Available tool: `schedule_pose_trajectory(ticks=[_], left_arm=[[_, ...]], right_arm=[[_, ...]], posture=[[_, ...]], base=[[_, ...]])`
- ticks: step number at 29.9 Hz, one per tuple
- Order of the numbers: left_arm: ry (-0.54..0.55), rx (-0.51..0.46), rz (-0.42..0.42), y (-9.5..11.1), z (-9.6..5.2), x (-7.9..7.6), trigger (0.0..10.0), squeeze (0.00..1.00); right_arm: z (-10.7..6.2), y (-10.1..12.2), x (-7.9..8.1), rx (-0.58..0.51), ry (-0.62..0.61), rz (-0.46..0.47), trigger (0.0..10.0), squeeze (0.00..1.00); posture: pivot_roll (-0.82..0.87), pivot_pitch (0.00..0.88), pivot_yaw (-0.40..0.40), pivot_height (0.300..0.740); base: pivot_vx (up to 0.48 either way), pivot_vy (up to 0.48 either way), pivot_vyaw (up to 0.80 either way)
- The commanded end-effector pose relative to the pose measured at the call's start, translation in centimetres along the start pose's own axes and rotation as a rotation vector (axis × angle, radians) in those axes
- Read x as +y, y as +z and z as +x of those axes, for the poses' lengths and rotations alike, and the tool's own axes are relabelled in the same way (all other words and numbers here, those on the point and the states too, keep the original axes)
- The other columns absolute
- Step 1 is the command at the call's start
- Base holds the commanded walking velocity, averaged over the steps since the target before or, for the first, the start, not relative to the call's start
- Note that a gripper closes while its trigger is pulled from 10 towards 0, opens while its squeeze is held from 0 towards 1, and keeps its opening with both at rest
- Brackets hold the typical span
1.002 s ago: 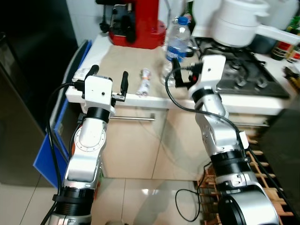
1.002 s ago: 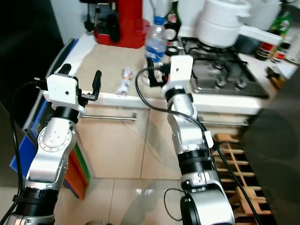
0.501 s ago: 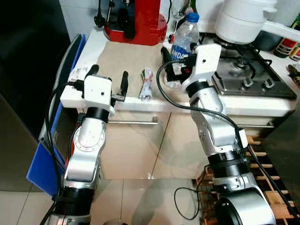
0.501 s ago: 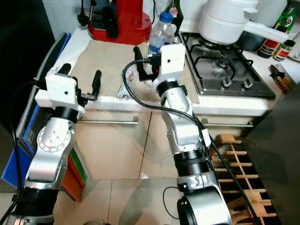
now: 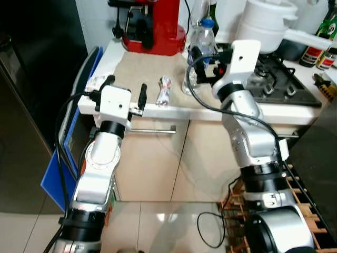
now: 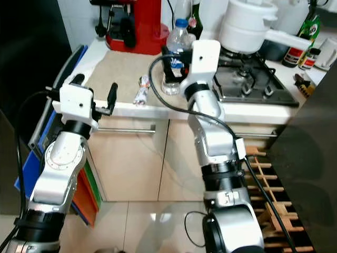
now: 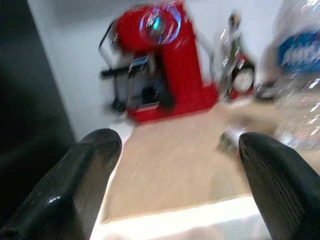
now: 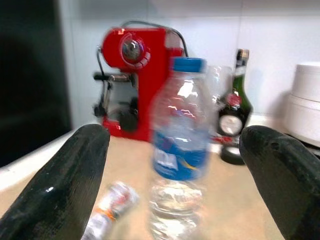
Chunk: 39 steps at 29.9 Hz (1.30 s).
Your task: Restocking fridge
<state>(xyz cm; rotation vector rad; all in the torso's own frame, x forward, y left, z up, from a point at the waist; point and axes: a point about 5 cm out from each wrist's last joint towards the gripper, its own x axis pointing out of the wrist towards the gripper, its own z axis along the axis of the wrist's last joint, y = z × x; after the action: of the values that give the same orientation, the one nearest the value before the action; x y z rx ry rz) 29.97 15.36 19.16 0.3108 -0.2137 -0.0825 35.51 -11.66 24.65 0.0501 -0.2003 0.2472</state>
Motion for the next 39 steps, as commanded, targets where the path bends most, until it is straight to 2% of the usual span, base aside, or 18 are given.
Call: schedule_pose_trajectory(ticks=[1, 3, 6, 8, 11, 18, 20, 25, 27, 39], left_arm=[[0.005, 0.019, 0.005, 1.3, -0.7, 1.5, 10.0, 0.00], [0.000, 0.040, -0.015, 2.0, -2.0, 2.8, 10.0, 0.00], [-0.028, 0.042, -0.057, 3.2, -3.0, 3.6, 10.0, 0.00], [-0.073, 0.037, -0.104, 4.6, -3.2, 3.7, 10.0, 0.00], [-0.109, 0.034, -0.160, 5.8, -3.4, 3.9, 10.0, 0.00], [-0.145, 0.032, -0.179, 6.8, -3.3, 3.4, 10.0, 0.00], [-0.142, 0.020, -0.220, 7.6, -3.1, 3.7, 10.0, 0.00], [-0.158, -0.027, -0.177, 8.9, -2.7, 4.0, 10.0, 0.00], [-0.149, -0.058, -0.144, 9.4, -2.6, 4.3, 10.0, 0.00], [-0.151, -0.078, -0.126, 9.9, -2.1, 4.5, 10.0, 0.00]], right_arm=[[-1.0, 0.9, -1.2, 0.019, 0.012, -0.015, 10.0, 0.00], [-3.0, -0.3, -1.8, 0.087, 0.032, -0.054, 10.0, 0.00], [-5.4, -1.6, -2.0, 0.173, 0.044, -0.070, 10.0, 0.00], [-6.9, -1.3, -1.8, 0.220, 0.042, -0.067, 10.0, 0.00], [-7.7, -0.2, -1.4, 0.229, 0.044, -0.052, 10.0, 0.00], [-8.3, -0.2, -1.2, 0.252, 0.017, -0.048, 10.0, 0.00], [-8.3, 0.5, -1.6, 0.236, -0.033, -0.061, 10.0, 0.00], [-8.1, 1.5, -2.1, 0.223, -0.048, -0.103, 10.0, 0.00], [-7.5, 2.5, -2.6, 0.192, -0.069, -0.108, 10.0, 0.00], [-6.4, 3.7, -2.9, 0.136, -0.076, -0.125, 10.0, 0.00]], posture=[[0.09, 0.000, -0.033, 0.740], [0.10, 0.000, -0.035, 0.740], [0.10, 0.000, -0.037, 0.740], [0.10, 0.000, -0.038, 0.740], [0.09, 0.000, -0.041, 0.740], [0.07, 0.000, -0.039, 0.740], [0.07, 0.000, -0.039, 0.740], [0.06, 0.000, -0.033, 0.740], [0.06, 0.000, -0.031, 0.740], [0.07, 0.000, -0.031, 0.740]], base=[[0.000, 0.000, 0.00], [0.000, 0.000, 0.00], [0.000, 0.000, 0.00], [0.000, 0.000, 0.00], [0.000, 0.000, 0.00], [0.000, 0.000, 0.00], [0.201, 0.000, 0.00], [0.433, 0.000, 0.00], [0.431, 0.000, 0.00], [0.431, 0.000, 0.00]])
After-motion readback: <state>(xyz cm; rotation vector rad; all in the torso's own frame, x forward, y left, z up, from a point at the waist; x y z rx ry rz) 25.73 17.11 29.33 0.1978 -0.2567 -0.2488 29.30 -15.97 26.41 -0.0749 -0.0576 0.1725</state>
